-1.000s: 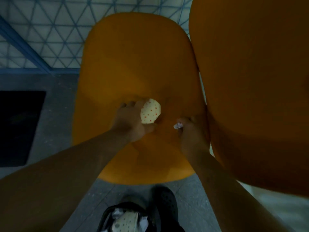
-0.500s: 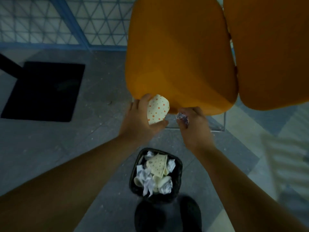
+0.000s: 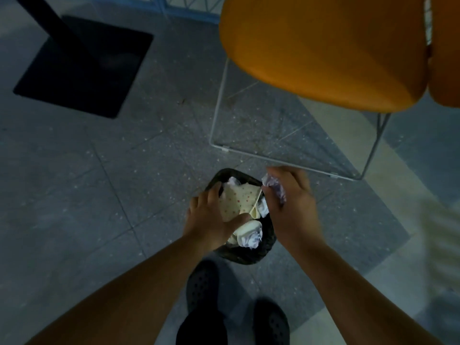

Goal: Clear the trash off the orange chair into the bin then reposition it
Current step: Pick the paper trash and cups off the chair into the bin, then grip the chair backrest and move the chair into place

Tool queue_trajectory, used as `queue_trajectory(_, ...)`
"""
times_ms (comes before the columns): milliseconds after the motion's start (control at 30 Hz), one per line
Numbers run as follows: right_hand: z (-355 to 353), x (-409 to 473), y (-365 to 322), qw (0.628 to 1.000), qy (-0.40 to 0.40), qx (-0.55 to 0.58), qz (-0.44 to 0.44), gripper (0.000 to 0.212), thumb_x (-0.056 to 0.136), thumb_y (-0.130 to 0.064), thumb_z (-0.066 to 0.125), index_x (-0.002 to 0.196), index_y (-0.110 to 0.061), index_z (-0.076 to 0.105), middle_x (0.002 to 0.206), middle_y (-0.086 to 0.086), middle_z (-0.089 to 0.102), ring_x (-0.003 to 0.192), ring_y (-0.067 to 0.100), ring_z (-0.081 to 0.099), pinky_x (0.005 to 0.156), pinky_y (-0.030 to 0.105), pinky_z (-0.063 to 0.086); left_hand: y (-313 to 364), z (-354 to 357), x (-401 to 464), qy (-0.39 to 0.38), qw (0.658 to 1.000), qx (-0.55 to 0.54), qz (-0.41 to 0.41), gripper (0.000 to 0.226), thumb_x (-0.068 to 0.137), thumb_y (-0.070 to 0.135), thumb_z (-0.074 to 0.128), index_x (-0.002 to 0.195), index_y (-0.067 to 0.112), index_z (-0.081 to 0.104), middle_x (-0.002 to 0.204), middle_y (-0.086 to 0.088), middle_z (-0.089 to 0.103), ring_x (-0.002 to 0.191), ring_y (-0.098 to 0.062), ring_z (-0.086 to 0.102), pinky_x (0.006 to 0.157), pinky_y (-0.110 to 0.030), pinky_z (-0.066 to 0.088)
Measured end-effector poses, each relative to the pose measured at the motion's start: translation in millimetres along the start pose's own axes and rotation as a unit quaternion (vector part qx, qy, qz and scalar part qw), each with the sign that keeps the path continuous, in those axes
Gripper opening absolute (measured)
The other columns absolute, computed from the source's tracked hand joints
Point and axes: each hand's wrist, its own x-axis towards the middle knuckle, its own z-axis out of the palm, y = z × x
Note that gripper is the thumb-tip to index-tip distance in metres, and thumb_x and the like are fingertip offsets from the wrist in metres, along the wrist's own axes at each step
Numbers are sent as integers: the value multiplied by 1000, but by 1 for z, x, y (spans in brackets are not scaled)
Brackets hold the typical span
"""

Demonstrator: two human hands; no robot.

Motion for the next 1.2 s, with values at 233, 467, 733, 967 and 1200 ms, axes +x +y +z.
queue_trajectory(233, 45, -35, 24, 999, -28, 23, -11, 38, 90, -9, 61, 126, -18, 57, 125, -1, 47, 115, 15, 49, 97, 27, 46, -22, 18, 10, -48, 997, 53, 13, 90, 81, 57, 62, 151, 23, 17, 152, -8, 28, 137, -32, 23, 111, -44, 29)
queue_trajectory(467, 86, -64, 53, 995, -58, 3, 77, 47, 94, -16, 55, 138, -26, 45, 145, 5, 33, 131, 24, 37, 95, 44, 51, -28, 5, 7, 14, 999, 4, 40, 73, 84, 41, 67, 145, 24, 30, 139, -11, 41, 128, -30, 35, 101, -42, 38)
queue_trajectory(733, 77, -55, 68, 973, -179, -16, 144, 92, 89, -9, 60, 148, -47, 0, 161, 1, -9, 148, 35, 0, 108, 61, 34, -14, -2, 0, 23, 998, 8, 64, 70, 86, 35, 65, 145, 21, 31, 141, -9, 41, 128, -28, 32, 103, -40, 37)
queue_trajectory(967, 39, -45, 55, 976, -175, 20, 128, 89, 88, -17, 66, 150, -40, 5, 160, 3, 6, 146, 31, 20, 108, 53, 38, 11, -21, -5, 37, 995, 57, 68, 67, 86, 41, 63, 143, 21, 33, 142, -9, 42, 130, -31, 34, 107, -48, 33)
queue_trajectory(1200, -6, -39, 22, 980, -174, -7, 96, 72, 90, -19, 62, 149, -25, 22, 155, 5, 23, 138, 27, 35, 104, 36, 39, 51, -59, -22, 67, 987, 111, 98, 62, 88, 42, 59, 142, 22, 35, 143, -7, 42, 134, -30, 30, 110, -43, 23)
